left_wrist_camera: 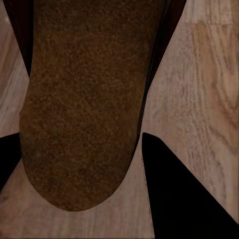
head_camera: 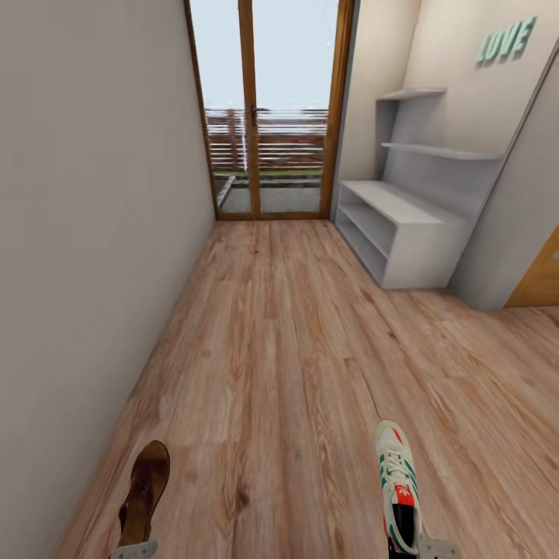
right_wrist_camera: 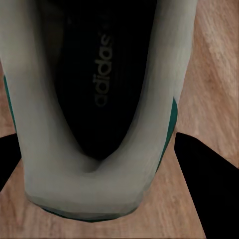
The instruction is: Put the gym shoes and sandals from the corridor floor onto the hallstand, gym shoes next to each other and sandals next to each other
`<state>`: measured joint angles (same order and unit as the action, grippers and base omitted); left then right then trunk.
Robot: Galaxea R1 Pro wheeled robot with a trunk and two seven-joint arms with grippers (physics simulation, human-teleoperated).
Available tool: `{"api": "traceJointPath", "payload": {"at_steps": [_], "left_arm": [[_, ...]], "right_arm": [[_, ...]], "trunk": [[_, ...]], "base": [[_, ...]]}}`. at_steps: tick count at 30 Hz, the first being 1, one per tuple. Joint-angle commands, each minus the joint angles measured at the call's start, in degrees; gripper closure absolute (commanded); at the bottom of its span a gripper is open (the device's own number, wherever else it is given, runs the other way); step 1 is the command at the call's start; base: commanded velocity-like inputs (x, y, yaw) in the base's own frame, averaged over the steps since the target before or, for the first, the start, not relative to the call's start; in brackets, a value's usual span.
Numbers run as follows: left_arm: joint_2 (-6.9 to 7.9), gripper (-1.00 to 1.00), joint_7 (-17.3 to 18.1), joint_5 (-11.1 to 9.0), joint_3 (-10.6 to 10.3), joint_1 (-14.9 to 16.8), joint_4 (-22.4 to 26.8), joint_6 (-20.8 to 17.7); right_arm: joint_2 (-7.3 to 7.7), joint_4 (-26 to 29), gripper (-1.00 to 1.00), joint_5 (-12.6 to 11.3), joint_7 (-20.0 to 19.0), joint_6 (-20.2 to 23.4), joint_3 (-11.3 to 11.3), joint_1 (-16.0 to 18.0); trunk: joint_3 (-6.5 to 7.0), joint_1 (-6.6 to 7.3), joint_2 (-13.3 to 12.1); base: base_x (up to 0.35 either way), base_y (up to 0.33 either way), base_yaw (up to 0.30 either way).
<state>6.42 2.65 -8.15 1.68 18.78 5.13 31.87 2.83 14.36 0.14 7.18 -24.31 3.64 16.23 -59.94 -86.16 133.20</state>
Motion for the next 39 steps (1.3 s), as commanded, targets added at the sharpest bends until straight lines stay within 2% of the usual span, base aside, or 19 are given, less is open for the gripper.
{"api": "traceJointPath", "payload": {"at_steps": [1, 39], "left_arm": [[0.00, 1.00, 0.2, -0.1, 0.2, 0.0, 0.0, 0.1], [0.00, 1.00, 0.2, -0.1, 0.2, 0.0, 0.0, 0.1]], "right_arm": [[-0.02, 0.0, 1.00, 0.0, -0.1, -0.2, 0.2, 0.0], [-0.02, 0.0, 1.00, 0.0, -0.1, -0.3, 0.2, 0.0]], "trunk": [[-0.05, -0.02, 0.0], [-0.05, -0.02, 0.0]], "base": [[0.339, 0.000, 0.000], [0.339, 0.000, 0.000]]}}
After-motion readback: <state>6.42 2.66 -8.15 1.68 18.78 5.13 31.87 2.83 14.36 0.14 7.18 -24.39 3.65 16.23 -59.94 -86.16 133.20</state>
